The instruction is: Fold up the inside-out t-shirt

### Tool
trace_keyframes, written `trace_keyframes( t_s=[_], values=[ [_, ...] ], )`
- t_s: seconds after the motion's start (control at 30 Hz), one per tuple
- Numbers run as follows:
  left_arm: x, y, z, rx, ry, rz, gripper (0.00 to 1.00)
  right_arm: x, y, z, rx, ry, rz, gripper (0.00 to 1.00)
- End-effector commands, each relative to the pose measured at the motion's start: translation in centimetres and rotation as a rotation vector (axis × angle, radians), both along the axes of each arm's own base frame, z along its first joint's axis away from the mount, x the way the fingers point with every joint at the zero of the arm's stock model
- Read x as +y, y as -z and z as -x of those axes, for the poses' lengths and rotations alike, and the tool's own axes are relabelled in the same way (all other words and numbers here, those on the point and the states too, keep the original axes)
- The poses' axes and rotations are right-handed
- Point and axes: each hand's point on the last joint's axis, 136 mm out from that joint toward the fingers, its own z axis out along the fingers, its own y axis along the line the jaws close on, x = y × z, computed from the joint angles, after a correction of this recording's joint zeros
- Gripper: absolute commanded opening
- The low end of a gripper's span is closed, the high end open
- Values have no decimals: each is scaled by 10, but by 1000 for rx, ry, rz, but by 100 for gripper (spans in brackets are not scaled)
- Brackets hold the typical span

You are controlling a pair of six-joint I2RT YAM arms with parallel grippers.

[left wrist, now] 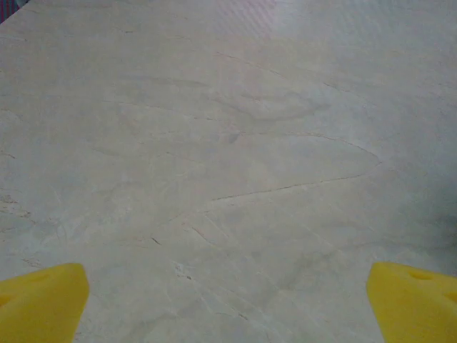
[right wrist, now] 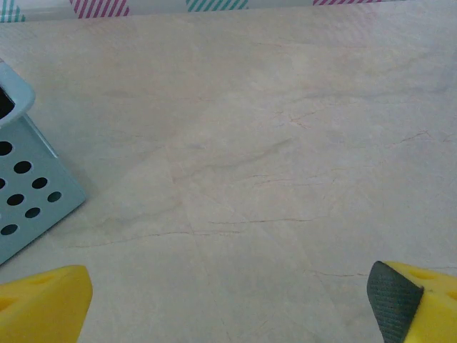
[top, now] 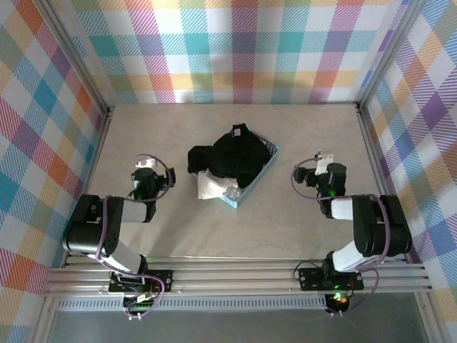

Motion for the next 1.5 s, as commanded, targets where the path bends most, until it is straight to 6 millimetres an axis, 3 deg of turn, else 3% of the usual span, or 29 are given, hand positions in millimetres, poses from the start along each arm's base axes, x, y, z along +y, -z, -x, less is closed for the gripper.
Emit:
trace_keyframes(
  t_s=[0.0, 0.8, 0.93, 1.0, 1.03, 1.07, 1.13, 1.23, 1.27, 1.37, 1.47],
  values=[
    [2, -11, -8, -39, -7, -11, 100, 1, -10, -7, -38, -9, -11, 100],
    [2, -12, -8, -43, -8, -8, 100, 0, -13, -7, -50, -2, -11, 100],
    [22, -40, -3, -17, -138, -12, 100, -22, -49, 0, -72, 131, -5, 100],
    [39, -66, 6, -12, -265, 25, 100, -43, -75, 13, -77, 290, -84, 100],
    [45, -76, 10, -20, -319, 67, 100, -44, -90, 18, -95, 313, -135, 100],
    [44, -84, 14, -15, -349, 133, 100, -37, -104, 23, -98, 294, -196, 100],
    [25, -98, 13, 7, -284, 261, 100, -9, -123, 27, -57, 171, -303, 100],
    [-21, -114, 6, 33, -112, 449, 100, 65, -141, 33, 42, -117, -336, 100],
    [-35, -118, 4, 41, -61, 487, 100, 100, -141, 39, 82, -222, -306, 100],
    [-72, -124, 3, 91, 62, 511, 100, 168, -131, 53, 189, -407, -196, 100],
    [-101, -122, 7, 169, 152, 476, 99, 213, -118, 57, 298, -511, -173, 100]
  ],
)
